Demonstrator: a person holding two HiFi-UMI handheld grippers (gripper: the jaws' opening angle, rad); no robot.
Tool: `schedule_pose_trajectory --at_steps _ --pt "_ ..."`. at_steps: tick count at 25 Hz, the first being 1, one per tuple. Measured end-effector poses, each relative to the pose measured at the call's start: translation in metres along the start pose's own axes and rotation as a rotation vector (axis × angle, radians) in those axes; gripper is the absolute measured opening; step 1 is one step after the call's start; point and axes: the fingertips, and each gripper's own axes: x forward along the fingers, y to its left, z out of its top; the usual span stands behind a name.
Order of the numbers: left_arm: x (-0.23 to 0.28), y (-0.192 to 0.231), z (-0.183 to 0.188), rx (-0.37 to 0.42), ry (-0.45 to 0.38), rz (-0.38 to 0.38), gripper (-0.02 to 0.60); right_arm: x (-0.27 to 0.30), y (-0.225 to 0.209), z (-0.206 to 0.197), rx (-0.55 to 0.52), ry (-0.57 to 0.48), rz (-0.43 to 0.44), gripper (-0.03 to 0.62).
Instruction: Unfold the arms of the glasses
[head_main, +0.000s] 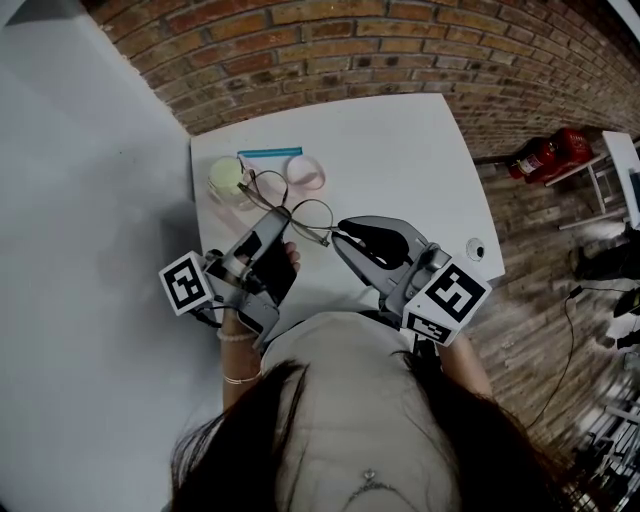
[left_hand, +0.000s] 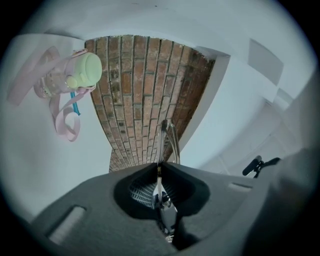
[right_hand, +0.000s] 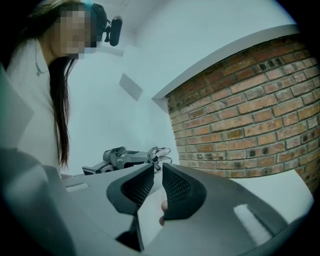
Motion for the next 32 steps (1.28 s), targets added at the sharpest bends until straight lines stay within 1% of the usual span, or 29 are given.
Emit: schedule_pose_trajectory --at_steps 4,13,24,28,32 --pt "0.000 0.002 -0.001 0.003 0.015 0.005 0.021 0.003 0.002 -0.002 -0.009 0.004 0.004 0.054" --pt "-0.002 0.011 -0.001 0.007 0.012 0.034 0.021 0.003 0.007 0.003 -0.034 0.000 0.021 0.046" --pt "-0.001 0.022 -0.008 0.034 0.035 0.083 0.021 -0.004 0.008 0.020 -0.044 -0.052 0.025 0.043" --pt "-0.001 0.028 -0.015 0.051 0.057 0.117 0.021 -0.008 0.008 0.029 -0.040 -0.085 0.026 0.043" --pt "0.001 0.030 -0.022 0.042 0.072 0.124 0.021 -0.012 0.008 0.037 -0.034 -0.104 0.029 0.041"
